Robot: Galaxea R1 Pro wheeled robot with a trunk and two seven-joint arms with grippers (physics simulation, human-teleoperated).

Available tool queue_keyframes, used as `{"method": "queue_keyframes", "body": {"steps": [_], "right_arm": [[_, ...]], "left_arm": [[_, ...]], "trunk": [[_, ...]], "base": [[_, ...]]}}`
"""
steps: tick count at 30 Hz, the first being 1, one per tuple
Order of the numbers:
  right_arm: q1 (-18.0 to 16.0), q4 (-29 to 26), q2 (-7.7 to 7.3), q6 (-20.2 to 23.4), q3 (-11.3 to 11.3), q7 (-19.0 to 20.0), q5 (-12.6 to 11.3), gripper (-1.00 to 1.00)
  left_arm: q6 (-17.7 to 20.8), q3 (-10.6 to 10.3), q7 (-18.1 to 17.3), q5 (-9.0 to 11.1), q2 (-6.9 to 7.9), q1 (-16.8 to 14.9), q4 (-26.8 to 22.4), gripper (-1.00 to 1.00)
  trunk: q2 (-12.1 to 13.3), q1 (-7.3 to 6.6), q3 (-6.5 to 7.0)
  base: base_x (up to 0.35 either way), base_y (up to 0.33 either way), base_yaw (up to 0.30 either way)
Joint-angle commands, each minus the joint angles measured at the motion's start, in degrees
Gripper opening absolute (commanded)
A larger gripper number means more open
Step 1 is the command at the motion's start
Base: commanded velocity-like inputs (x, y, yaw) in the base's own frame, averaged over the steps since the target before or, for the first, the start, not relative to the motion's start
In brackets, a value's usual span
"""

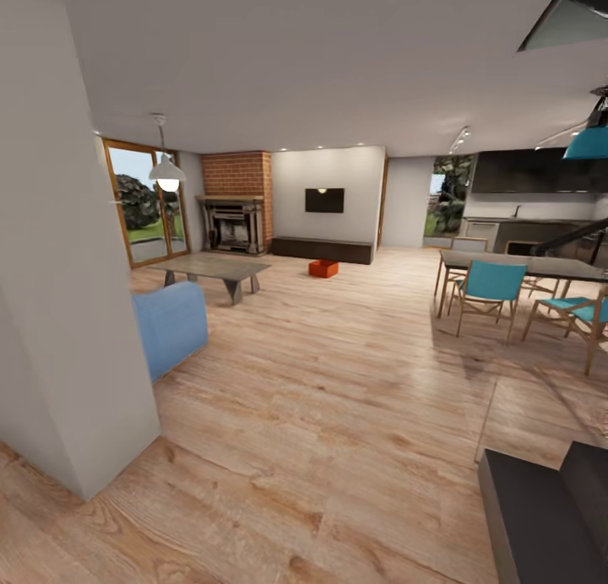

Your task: Move the two storage containers from the living room to the garage. In the garage, place one container on the floor and stack the other container on top of it (either order is fine).

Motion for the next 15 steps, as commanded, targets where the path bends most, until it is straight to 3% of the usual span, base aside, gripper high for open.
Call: {"method": "queue_keyframes", "body": {"steps": [1, 15], "right_arm": [[-0.1, 0.2, 0.03, -0.3, 0.5, 0.0, -0.4, 1.00], [-0.1, 0.2, 0.03, -0.3, 0.5, 0.0, -0.4, 1.00]], "left_arm": [[-0.2, -0.5, 0.1, 0.5, 0.00, 0.0, 0.0, 1.00], [-0.1, -0.5, 0.1, 0.5, 0.00, 0.0, 0.0, 1.00]], "trunk": [[0.0, 0.03, -0.07], [0.0, 0.03, -0.07]], "base": [[0.325, 0.080, -0.216], [0.325, 0.080, -0.182]]}}
